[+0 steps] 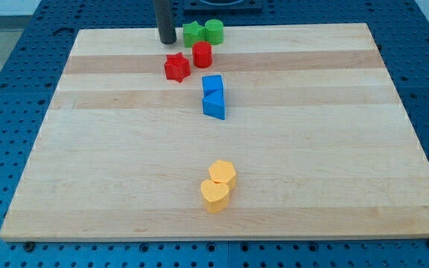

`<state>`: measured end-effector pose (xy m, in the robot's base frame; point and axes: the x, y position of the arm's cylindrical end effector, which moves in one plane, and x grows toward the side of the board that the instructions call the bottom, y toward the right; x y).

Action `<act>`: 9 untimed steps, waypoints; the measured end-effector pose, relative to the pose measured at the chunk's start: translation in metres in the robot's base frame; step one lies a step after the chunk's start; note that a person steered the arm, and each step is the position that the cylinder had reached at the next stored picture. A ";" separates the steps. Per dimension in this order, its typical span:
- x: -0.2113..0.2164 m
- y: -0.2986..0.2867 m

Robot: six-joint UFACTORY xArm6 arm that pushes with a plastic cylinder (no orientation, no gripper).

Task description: Slide the red star slightly right

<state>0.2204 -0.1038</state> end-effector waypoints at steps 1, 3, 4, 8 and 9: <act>-0.010 0.018; -0.012 0.062; -0.012 0.068; 0.004 -0.005; 0.029 -0.032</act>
<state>0.2497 -0.1355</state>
